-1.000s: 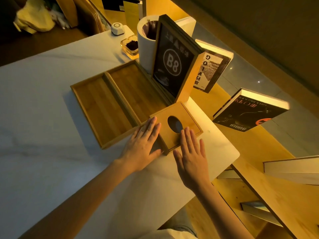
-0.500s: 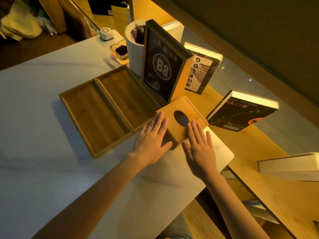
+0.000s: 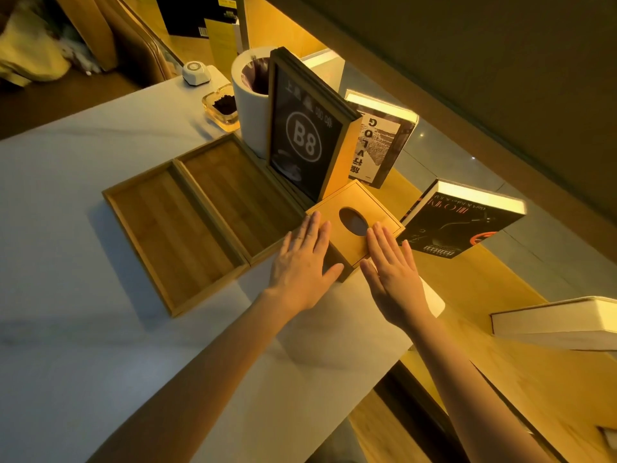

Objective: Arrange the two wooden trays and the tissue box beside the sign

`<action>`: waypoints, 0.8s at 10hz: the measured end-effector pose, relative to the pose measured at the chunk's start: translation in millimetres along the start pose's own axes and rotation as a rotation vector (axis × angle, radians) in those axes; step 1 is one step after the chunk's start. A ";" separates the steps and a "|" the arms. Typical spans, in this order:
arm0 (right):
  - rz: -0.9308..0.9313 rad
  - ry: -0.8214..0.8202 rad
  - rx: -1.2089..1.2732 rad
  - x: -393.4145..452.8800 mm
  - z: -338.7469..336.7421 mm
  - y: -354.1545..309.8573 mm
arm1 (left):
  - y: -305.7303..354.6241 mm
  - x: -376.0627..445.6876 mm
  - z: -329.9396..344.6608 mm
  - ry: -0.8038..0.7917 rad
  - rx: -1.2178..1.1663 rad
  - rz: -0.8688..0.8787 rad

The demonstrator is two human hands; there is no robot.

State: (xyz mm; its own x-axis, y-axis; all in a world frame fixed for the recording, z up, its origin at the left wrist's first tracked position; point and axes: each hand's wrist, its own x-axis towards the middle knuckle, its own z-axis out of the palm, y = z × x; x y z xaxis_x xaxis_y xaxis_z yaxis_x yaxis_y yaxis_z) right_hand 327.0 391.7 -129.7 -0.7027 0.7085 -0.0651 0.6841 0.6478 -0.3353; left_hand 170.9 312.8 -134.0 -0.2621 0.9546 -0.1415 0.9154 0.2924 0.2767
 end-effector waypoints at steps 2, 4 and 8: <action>-0.016 0.002 0.034 1.1 -4.2 -0.4 | 0.6 1.2 -3.1 -0.007 -0.011 -0.002; 0.016 0.058 0.046 6.3 -19.7 -12.7 | -0.8 1.8 -21.0 -0.086 -0.001 0.014; -0.283 0.142 0.861 17.7 -133.4 -132.8 | -45.6 -81.8 -158.6 0.520 -0.593 -0.114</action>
